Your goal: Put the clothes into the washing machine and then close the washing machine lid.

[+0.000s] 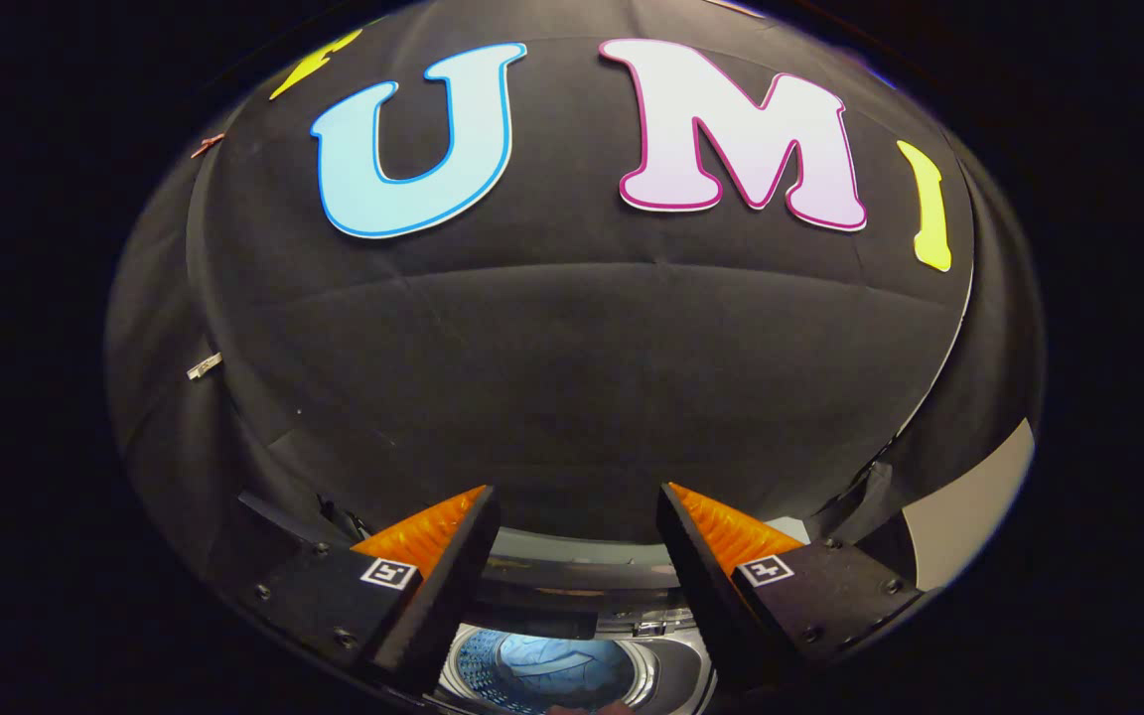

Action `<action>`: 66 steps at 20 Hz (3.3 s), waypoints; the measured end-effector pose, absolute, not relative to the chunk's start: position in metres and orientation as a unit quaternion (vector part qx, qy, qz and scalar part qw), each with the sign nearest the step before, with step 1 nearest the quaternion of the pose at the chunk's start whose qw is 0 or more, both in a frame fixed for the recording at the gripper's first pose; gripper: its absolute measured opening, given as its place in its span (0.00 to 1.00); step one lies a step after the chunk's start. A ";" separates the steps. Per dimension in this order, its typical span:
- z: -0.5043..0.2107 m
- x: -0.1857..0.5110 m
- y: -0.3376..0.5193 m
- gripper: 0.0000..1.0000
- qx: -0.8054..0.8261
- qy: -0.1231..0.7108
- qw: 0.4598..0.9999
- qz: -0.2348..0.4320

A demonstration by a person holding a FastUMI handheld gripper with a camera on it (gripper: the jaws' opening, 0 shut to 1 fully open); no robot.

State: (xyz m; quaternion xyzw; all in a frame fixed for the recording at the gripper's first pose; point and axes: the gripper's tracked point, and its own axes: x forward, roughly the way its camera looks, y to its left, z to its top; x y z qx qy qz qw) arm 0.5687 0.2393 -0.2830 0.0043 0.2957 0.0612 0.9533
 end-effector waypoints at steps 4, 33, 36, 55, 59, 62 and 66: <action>-0.281 0.548 0.240 1.00 0.002 0.291 0.954 0.064; -0.305 0.450 0.240 1.00 0.000 0.309 0.948 0.080; -0.336 0.417 0.248 1.00 -0.011 0.355 0.930 0.096; -0.281 0.327 0.252 1.00 -0.008 0.253 0.956 0.149; -0.240 0.320 0.246 1.00 -0.016 0.202 0.968 0.150; -0.208 0.311 0.238 1.00 -0.027 0.164 0.974 0.152; -0.172 0.294 0.232 0.99 -0.033 0.123 0.980 0.153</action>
